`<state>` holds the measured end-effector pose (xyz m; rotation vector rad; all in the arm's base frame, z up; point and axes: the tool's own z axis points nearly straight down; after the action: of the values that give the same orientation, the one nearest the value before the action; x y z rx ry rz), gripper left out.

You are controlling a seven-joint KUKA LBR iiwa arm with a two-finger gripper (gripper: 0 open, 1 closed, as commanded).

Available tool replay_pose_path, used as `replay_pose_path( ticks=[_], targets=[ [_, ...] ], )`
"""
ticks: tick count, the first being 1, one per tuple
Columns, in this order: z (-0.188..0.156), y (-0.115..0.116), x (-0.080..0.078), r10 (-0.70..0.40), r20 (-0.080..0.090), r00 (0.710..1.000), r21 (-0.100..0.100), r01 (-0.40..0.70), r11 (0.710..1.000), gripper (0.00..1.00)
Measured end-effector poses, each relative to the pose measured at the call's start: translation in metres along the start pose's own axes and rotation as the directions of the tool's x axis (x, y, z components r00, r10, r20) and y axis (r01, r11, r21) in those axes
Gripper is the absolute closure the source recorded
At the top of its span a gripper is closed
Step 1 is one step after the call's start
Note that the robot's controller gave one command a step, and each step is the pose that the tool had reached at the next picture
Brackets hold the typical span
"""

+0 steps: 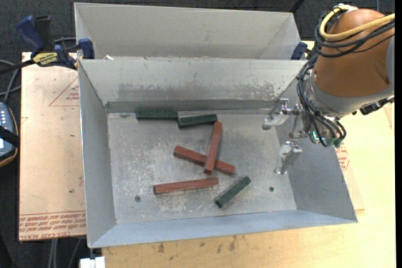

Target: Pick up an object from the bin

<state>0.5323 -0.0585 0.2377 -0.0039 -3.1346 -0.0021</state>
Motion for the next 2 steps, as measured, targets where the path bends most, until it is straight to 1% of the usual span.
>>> replay_pose_path(
  ticks=[1, 2],
  targets=[
    [-0.004, 0.000, -0.002, -0.002, 0.008, 1.000, 0.001, 0.002, 1.000, 0.00],
    [0.044, 0.013, -0.009, -0.039, 0.015, 0.999, 0.002, 0.039, 0.999, 0.00]
  ],
)
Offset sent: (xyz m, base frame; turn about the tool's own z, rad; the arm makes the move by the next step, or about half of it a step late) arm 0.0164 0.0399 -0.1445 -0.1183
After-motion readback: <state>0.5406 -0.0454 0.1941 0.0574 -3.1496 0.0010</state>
